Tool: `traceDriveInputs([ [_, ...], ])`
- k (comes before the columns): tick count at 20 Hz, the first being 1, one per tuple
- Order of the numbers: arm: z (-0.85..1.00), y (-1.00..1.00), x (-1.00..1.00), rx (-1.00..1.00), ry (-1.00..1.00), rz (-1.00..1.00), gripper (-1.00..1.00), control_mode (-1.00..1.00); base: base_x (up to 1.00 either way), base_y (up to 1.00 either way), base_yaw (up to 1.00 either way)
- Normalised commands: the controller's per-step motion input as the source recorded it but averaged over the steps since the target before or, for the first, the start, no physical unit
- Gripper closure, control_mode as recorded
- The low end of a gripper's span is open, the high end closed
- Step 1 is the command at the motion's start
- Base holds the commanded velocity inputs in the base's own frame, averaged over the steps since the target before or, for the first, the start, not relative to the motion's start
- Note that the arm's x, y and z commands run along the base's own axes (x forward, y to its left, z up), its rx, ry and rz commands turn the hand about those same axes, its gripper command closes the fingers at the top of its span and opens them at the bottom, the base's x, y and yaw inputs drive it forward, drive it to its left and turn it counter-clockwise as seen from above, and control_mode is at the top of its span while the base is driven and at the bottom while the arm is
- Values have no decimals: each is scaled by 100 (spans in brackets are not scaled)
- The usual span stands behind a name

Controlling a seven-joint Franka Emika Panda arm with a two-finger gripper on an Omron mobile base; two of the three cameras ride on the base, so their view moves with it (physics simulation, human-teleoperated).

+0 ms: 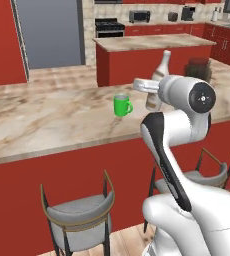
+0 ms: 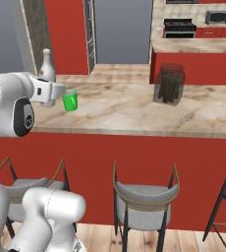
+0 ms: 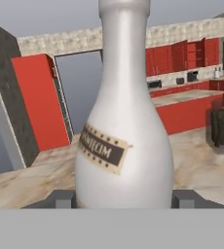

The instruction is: Open the cabinet directly in front. Then move the liquor and the mug to the dining counter with the jar on it.

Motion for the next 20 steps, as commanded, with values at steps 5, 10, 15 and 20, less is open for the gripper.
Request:
traceDriveInputs([
  [5, -1, -93, 2, 19, 7, 0, 100, -100, 0, 0, 0],
  [10, -1, -83, 8, 24, 29, 1, 100, -100, 0, 0, 0],
  [15, 0, -17, 9, 7, 20, 2, 100, -100, 0, 0, 0],
  [20, -7, 4, 0, -3, 9, 0, 100, -100, 0, 0, 0],
])
